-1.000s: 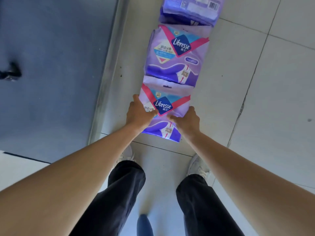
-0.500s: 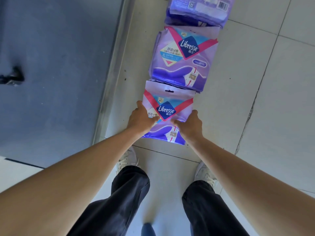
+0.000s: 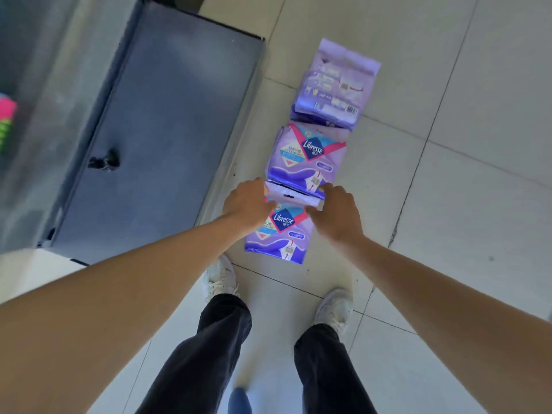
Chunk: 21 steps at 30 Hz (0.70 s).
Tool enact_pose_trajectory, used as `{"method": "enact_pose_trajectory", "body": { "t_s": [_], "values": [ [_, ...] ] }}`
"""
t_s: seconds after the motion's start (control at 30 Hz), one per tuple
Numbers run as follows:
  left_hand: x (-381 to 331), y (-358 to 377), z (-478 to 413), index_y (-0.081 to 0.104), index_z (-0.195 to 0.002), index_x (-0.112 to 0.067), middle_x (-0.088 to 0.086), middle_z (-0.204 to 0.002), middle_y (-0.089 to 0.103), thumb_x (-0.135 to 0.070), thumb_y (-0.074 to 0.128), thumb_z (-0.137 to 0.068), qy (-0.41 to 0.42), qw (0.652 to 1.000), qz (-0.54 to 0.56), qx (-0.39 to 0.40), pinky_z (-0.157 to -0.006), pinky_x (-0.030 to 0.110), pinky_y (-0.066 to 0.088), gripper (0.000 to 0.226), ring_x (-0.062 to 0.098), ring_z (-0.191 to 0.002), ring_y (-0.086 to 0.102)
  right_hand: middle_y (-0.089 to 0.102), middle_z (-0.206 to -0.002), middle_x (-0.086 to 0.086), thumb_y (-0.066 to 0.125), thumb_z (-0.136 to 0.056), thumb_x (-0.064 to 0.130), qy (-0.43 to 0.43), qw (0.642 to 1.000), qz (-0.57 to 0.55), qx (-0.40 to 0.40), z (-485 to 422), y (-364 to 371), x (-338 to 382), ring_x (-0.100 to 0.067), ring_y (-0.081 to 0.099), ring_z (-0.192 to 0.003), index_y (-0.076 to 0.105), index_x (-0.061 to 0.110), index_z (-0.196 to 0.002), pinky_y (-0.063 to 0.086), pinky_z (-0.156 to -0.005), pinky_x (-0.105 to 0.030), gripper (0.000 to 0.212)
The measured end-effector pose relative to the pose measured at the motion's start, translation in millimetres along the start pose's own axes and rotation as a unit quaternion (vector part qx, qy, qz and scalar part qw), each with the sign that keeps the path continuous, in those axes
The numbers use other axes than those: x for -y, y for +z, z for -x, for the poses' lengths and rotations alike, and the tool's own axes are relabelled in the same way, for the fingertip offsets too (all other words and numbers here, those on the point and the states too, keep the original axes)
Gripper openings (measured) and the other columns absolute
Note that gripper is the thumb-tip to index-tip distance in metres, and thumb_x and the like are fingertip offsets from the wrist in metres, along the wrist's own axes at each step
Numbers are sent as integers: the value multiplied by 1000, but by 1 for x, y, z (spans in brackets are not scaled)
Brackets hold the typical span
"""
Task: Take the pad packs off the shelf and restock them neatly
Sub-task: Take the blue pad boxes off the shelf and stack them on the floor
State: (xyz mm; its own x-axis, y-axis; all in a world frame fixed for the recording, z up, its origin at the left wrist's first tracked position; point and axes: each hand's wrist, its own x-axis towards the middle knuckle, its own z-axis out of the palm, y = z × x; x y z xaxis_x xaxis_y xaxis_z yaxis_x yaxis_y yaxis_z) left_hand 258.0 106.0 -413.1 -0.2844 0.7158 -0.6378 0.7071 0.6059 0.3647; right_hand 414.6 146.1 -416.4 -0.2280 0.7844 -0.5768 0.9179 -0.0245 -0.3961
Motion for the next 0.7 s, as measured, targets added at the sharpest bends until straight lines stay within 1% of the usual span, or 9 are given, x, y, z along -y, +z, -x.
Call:
{"method": "enact_pose_trajectory", "body": {
  "t_s": [0.07, 0.1, 0.17, 0.27, 0.43, 0.5, 0.57, 0.63, 0.7],
  "values": [
    [-24, -37, 22, 55, -112, -11, 7, -117, 63, -32, 58, -91, 13, 1000, -20, -6, -73, 30, 44, 30, 25, -106, 61, 52, -129, -13, 56, -92, 28, -45, 998, 36, 5, 14, -49, 23, -31, 45, -122, 47, 12, -134, 40, -95, -35, 46],
    [-36, -58, 34, 56, -113, -12, 7, -119, 63, -32, 57, -91, 16, 1000, -25, -10, -78, 32, 46, 29, 26, -108, 60, 52, -130, -13, 56, -91, 29, -67, 997, 47, 3, 22, -76, 36, -31, 45, -123, 47, 13, -134, 40, -94, -35, 46],
    [-63, -101, 58, 57, -113, -14, 7, -121, 62, -30, 55, -91, 23, 999, -31, -21, -87, 34, 46, 27, 28, -110, 58, 54, -128, -12, 57, -90, 28, -112, 991, 68, -4, 40, -130, 64, -31, 47, -121, 51, 14, -132, 42, -91, -35, 44],
    [-103, -172, 100, 57, -111, -17, 7, -120, 61, -27, 54, -90, 32, 997, -40, -55, -89, 35, 48, 23, 30, -109, 58, 55, -126, -11, 56, -91, 30, -164, 982, 90, -10, 73, -207, 109, -31, 48, -120, 52, 14, -128, 46, -91, -37, 41],
    [-143, -269, 169, 59, -103, -18, 3, -111, 65, -29, 55, -89, 50, 993, -31, -100, -90, 38, 49, 18, 27, -105, 60, 60, -121, -14, 57, -91, 29, -239, 964, 112, -19, 131, -312, 186, -30, 55, -114, 55, 6, -121, 44, -92, -35, 38],
    [-144, -296, 193, 59, -102, -19, 4, -113, 64, -31, 54, -90, 48, 992, -40, -111, -89, 35, 48, 18, 27, -108, 59, 61, -120, -16, 60, -89, 29, -253, 963, 91, -16, 151, -337, 213, -31, 55, -113, 56, 4, -120, 45, -94, -38, 40],
    [-137, -321, 216, 58, -106, -21, 1, -116, 62, -35, 53, -91, 32, 990, -49, -127, -83, 31, 46, 21, 25, -108, 57, 63, -118, -16, 61, -88, 30, -276, 957, 82, -20, 168, -353, 239, -32, 56, -112, 57, 3, -117, 46, -93, -39, 40],
    [-119, -341, 237, 58, -106, -20, 2, -115, 62, -36, 54, -91, 2, 989, -39, -143, -83, 34, 48, 22, 24, -106, 58, 63, -116, -14, 60, -89, 32, -298, 951, 81, -18, 183, -359, 264, -32, 57, -111, 57, 4, -113, 47, -91, -37, 37],
    [-94, -353, 258, 59, -104, -15, 5, -111, 64, -33, 54, -90, -35, 987, -15, -159, -86, 38, 51, 23, 26, -101, 60, 62, -121, -12, 59, -90, 31, -318, 945, 79, -2, 196, -356, 289, -30, 56, -114, 57, 6, -118, 46, -93, -34, 38]
  ]
}}
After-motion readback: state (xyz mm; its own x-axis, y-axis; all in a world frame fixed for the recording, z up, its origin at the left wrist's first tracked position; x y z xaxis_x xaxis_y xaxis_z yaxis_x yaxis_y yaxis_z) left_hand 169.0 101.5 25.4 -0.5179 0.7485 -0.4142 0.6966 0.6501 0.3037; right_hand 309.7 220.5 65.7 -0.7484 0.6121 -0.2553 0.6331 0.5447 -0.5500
